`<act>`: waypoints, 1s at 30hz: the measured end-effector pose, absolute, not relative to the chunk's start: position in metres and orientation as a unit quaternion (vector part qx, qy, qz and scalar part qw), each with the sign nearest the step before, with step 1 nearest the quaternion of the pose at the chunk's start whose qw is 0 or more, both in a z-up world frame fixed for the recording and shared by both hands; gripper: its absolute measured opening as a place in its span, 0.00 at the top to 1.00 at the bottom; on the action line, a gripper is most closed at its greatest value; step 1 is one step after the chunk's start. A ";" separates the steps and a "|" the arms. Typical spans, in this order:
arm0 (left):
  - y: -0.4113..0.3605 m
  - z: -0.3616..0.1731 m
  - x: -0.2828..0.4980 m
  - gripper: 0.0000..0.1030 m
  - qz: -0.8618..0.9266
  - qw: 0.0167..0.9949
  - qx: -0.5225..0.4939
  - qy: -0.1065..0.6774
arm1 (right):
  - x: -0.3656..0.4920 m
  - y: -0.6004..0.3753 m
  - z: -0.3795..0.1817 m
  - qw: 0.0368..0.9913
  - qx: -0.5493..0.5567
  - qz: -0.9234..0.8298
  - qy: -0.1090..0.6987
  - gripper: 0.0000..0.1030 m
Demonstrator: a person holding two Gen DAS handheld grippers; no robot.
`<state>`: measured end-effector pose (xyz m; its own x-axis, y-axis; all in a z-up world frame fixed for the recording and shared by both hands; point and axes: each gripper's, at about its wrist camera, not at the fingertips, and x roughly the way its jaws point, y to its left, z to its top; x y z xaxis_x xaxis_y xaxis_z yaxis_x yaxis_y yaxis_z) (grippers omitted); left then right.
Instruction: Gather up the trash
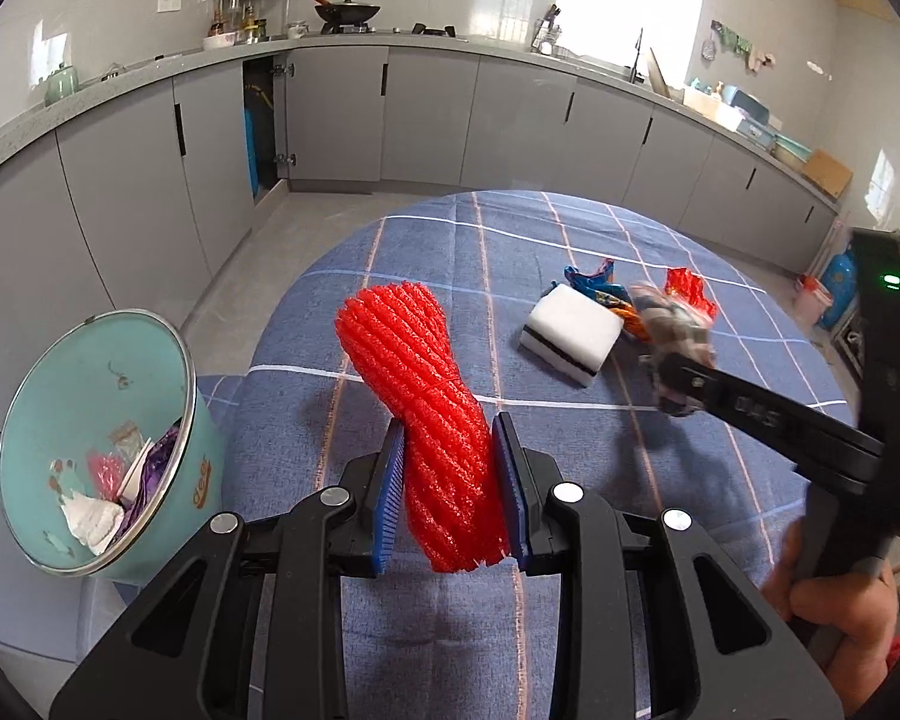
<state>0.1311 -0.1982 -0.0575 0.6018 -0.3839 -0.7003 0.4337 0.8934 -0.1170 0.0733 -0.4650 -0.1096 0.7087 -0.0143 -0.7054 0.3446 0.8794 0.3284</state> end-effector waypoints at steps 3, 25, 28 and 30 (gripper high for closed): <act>-0.195 -0.054 0.129 0.71 -0.230 0.896 0.026 0.380 | 0.048 -0.461 -0.093 0.905 0.225 -0.104 0.345 0.72; -0.106 -0.034 0.115 0.71 -0.151 0.922 0.020 0.357 | 0.014 -0.350 -0.044 0.935 0.162 -0.022 0.316 0.72; -0.092 -0.034 0.117 0.71 -0.137 0.924 0.015 0.357 | 0.015 -0.334 -0.041 0.936 0.153 -0.008 0.316 0.72; -0.082 -0.034 0.117 0.71 -0.128 0.926 0.013 0.356 | 0.017 -0.323 -0.039 0.937 0.146 0.002 0.316 0.72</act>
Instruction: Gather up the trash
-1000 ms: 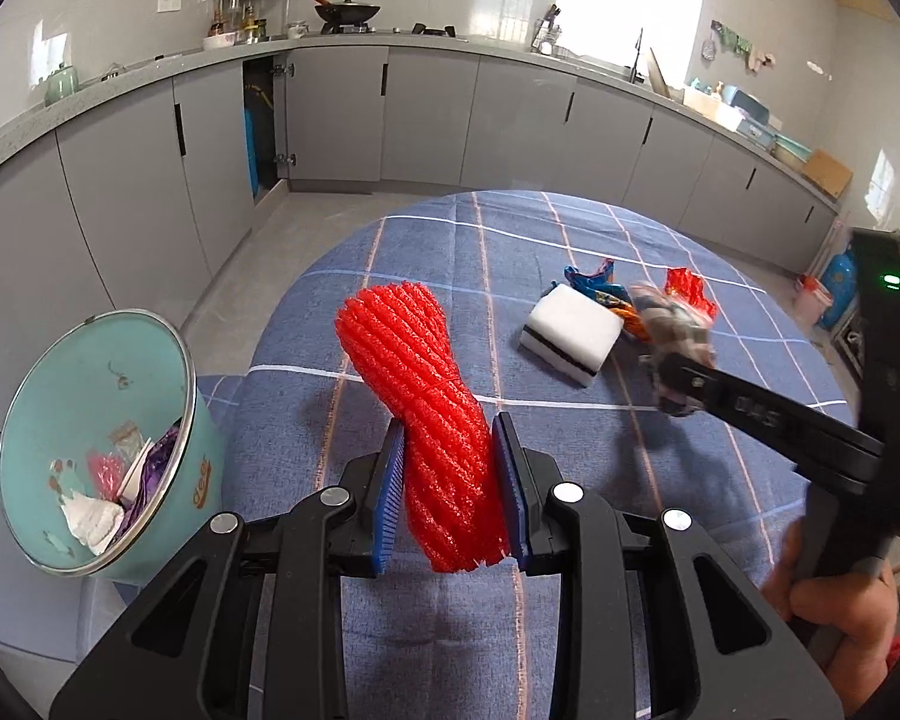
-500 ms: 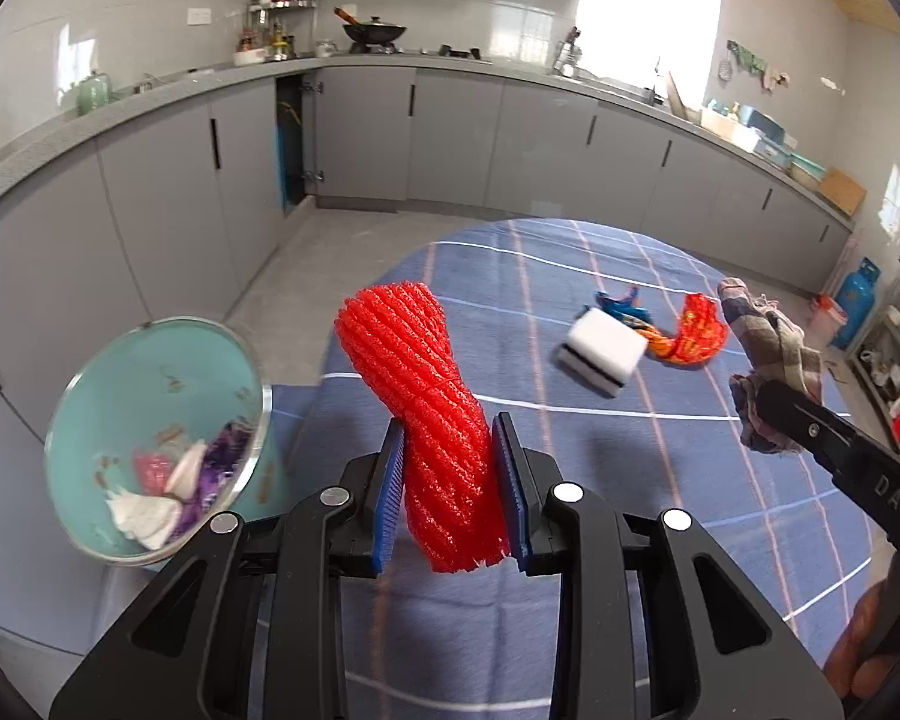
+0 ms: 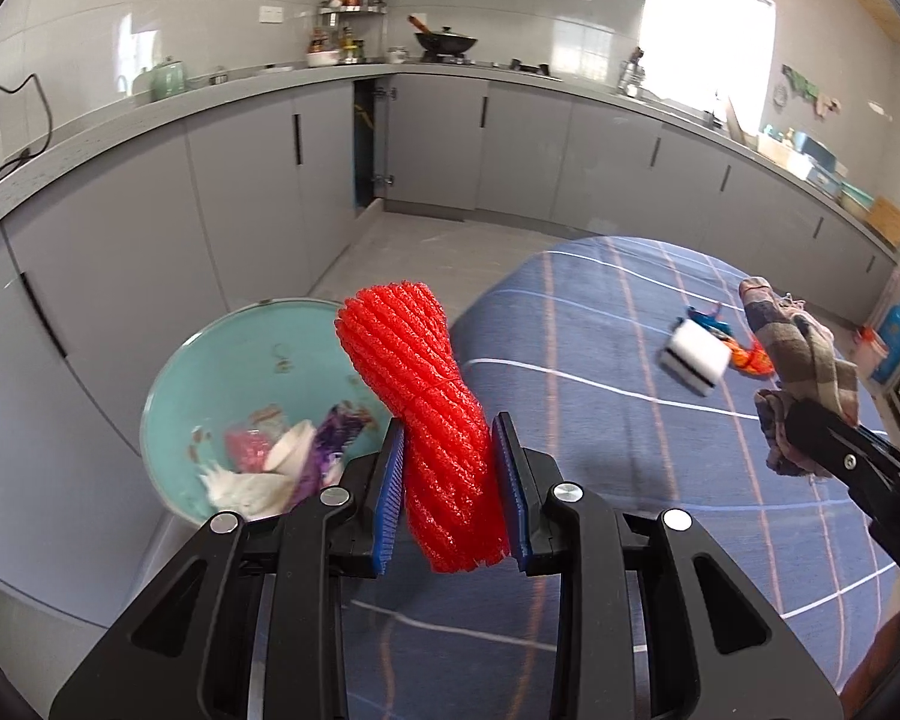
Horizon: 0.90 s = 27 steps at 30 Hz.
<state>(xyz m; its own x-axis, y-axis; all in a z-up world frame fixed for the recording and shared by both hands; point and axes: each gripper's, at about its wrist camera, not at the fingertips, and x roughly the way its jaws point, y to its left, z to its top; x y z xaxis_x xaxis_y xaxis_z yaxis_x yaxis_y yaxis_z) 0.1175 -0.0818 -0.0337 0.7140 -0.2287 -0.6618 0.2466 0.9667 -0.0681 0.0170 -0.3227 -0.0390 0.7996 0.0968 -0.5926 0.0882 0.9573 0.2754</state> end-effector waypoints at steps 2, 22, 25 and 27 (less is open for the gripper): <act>-0.072 -0.033 0.118 0.71 -0.120 0.928 0.010 0.354 | 0.018 -0.313 -0.038 0.938 0.142 0.011 0.316 0.72; 0.011 -0.037 0.136 0.71 -0.042 0.930 -0.022 0.364 | 0.058 -0.214 -0.028 0.935 0.089 0.103 0.326 0.72; 0.021 -0.039 0.142 0.71 -0.035 0.930 -0.026 0.366 | 0.065 -0.203 -0.028 0.934 0.082 0.112 0.328 0.72; 0.026 -0.040 0.146 0.71 -0.032 0.929 -0.029 0.368 | 0.069 -0.197 -0.027 0.934 0.078 0.118 0.329 0.72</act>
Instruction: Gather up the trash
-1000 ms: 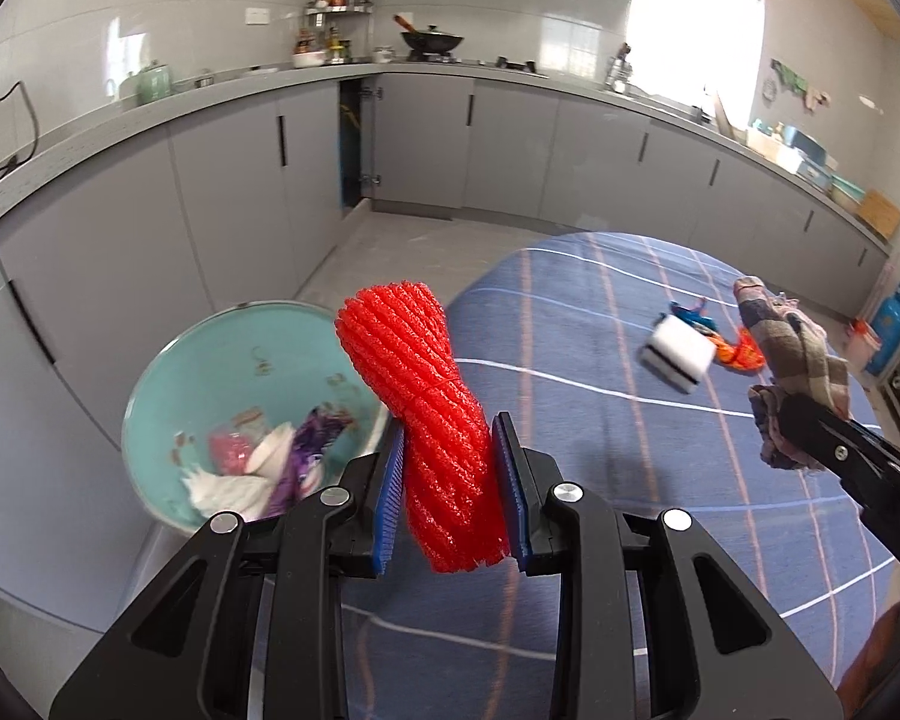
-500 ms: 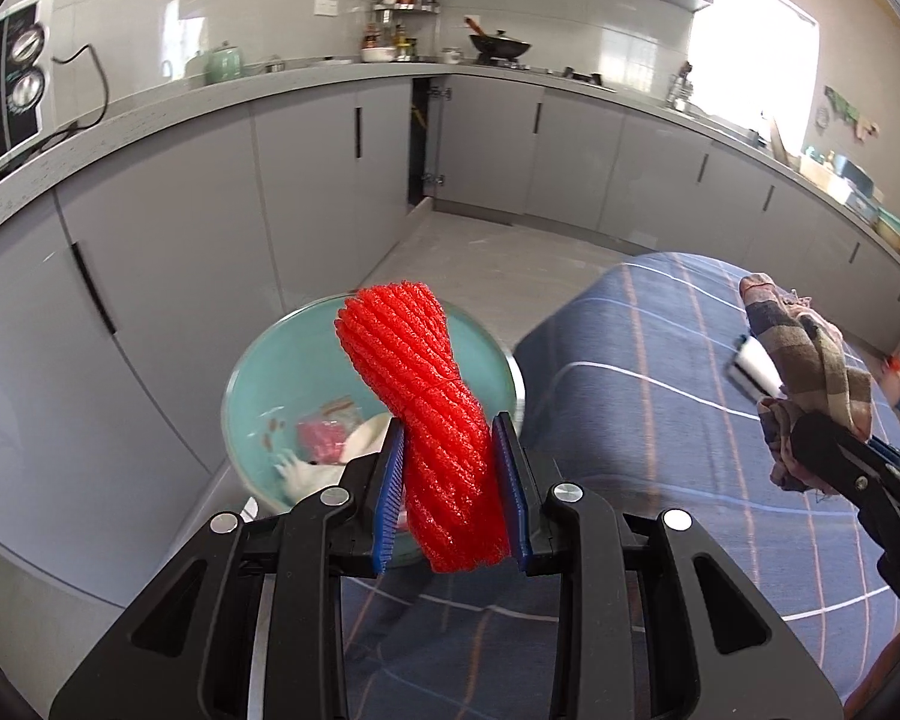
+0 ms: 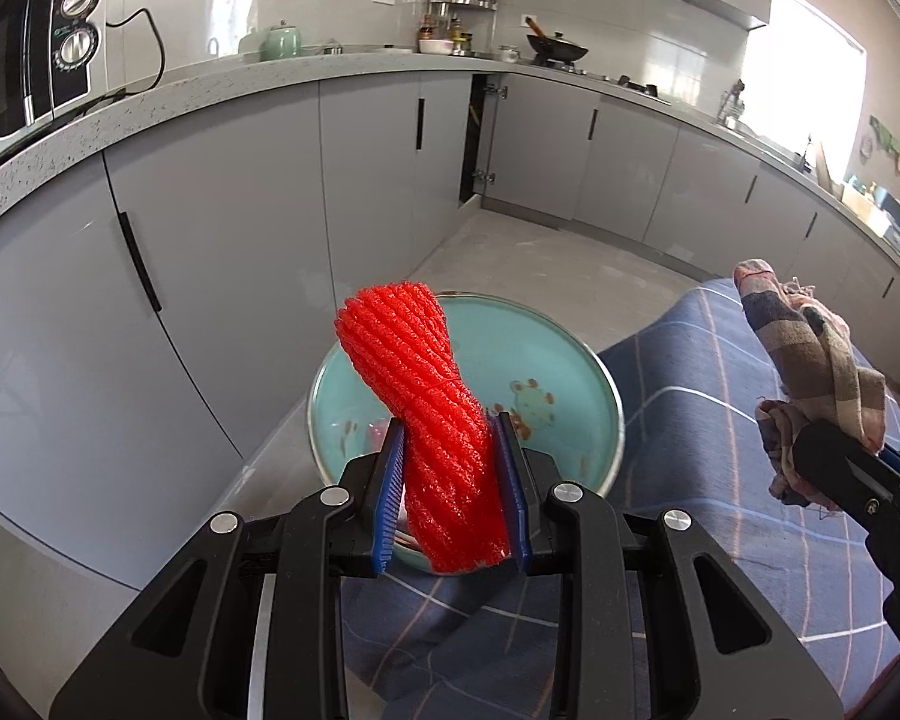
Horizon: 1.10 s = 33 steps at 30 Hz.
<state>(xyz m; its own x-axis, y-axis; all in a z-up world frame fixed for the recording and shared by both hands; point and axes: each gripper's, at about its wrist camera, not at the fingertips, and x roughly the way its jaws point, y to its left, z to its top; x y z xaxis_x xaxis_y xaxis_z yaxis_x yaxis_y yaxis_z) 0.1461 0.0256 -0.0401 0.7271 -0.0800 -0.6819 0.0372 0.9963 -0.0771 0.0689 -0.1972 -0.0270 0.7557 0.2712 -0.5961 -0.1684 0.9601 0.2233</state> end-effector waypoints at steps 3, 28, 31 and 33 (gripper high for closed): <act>0.032 -0.043 0.153 0.71 -0.029 0.927 -0.034 0.372 | 0.079 -0.185 -0.027 0.933 0.067 0.125 0.330 0.72; 0.052 -0.081 0.218 0.71 -0.020 0.902 -0.032 0.430 | 0.176 -0.155 -0.077 0.901 0.065 0.156 0.401 0.72; 0.049 -0.086 0.221 0.71 -0.018 0.900 -0.026 0.435 | 0.185 -0.151 -0.084 0.896 0.059 0.160 0.409 0.72; 0.047 -0.088 0.224 0.71 -0.018 0.898 -0.025 0.439 | 0.190 -0.148 -0.088 0.894 0.057 0.162 0.414 0.71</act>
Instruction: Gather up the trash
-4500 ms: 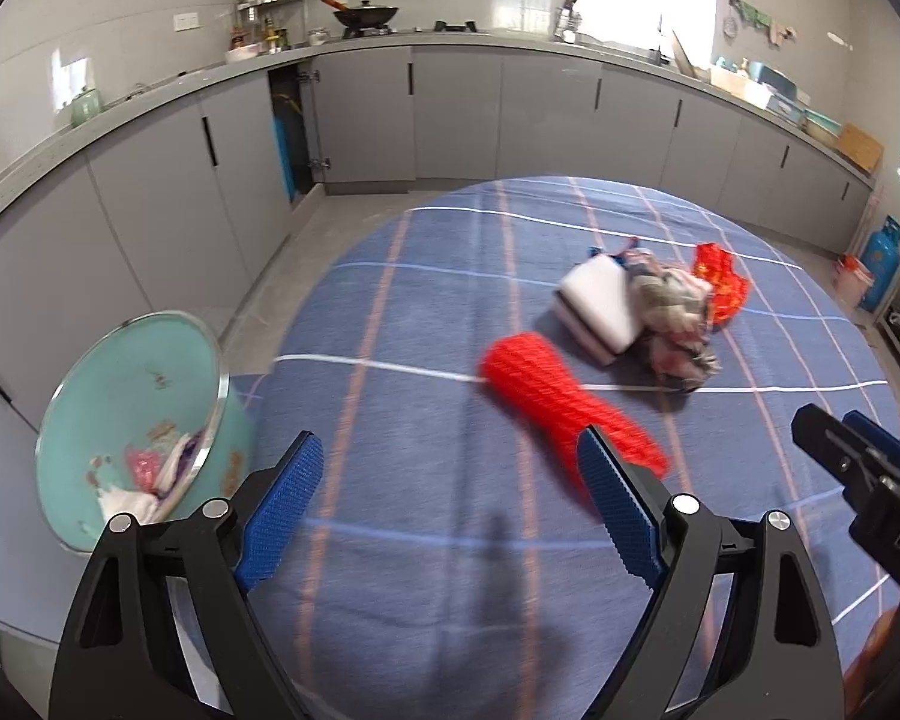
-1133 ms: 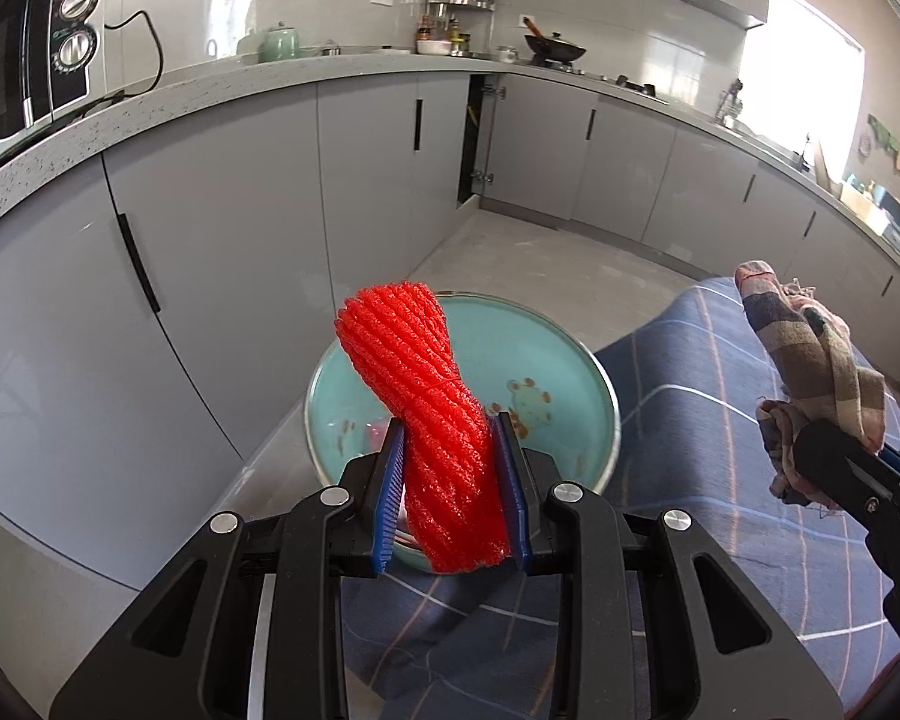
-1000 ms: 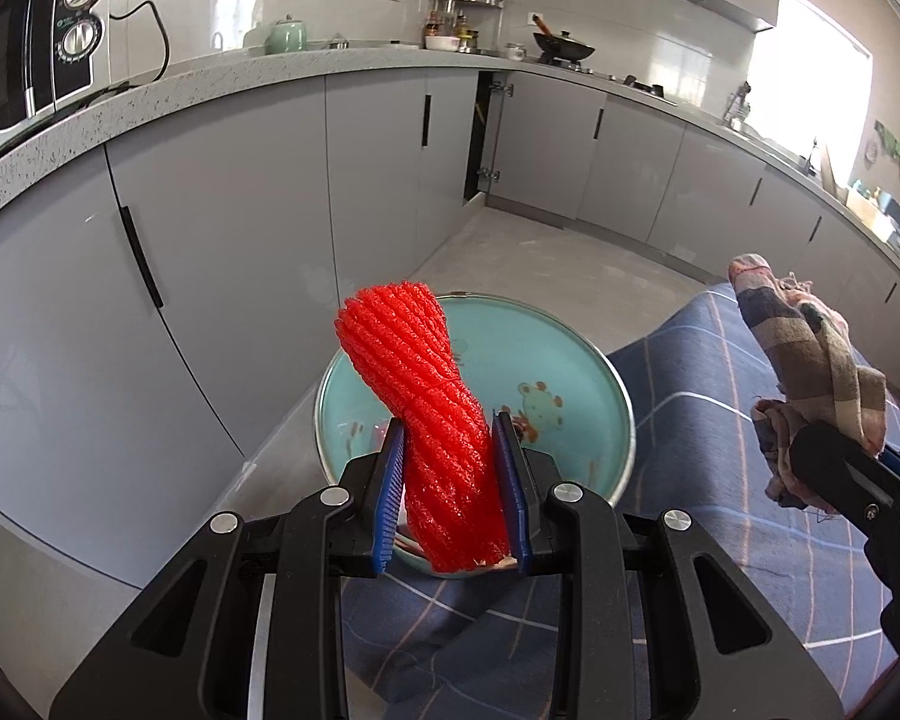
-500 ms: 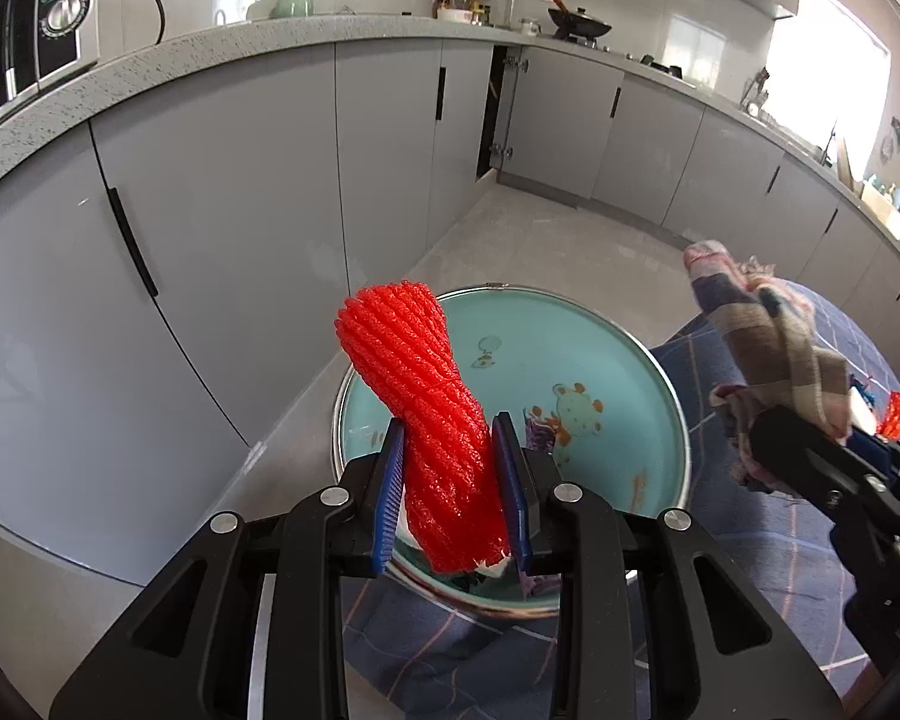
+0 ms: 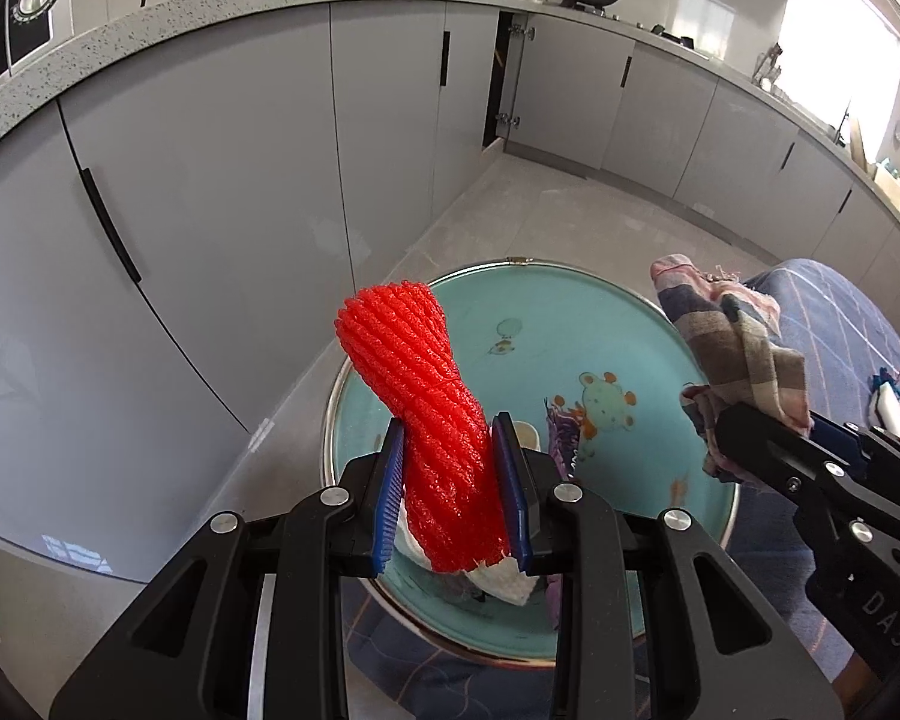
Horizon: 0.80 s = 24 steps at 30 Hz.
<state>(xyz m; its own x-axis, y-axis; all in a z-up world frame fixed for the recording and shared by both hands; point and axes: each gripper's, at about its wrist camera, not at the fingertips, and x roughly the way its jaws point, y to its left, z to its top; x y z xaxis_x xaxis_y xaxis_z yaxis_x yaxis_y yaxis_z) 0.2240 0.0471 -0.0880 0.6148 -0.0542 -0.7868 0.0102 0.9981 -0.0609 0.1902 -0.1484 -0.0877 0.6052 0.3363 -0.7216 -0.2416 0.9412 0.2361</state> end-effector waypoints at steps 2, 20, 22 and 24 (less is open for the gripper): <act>0.045 -0.091 0.227 0.71 -0.017 0.896 -0.025 0.443 | 0.196 -0.148 -0.093 0.890 0.058 0.166 0.421 0.71; 0.042 -0.112 0.252 0.71 -0.009 0.883 -0.026 0.468 | 0.215 -0.146 -0.123 0.870 0.057 0.183 0.455 0.51; 0.042 -0.112 0.253 0.71 -0.006 0.883 -0.027 0.468 | 0.212 -0.150 -0.121 0.871 0.062 0.183 0.452 0.50; 0.043 -0.114 0.253 0.71 -0.004 0.883 -0.025 0.468 | 0.208 -0.156 -0.116 0.875 0.067 0.178 0.446 0.50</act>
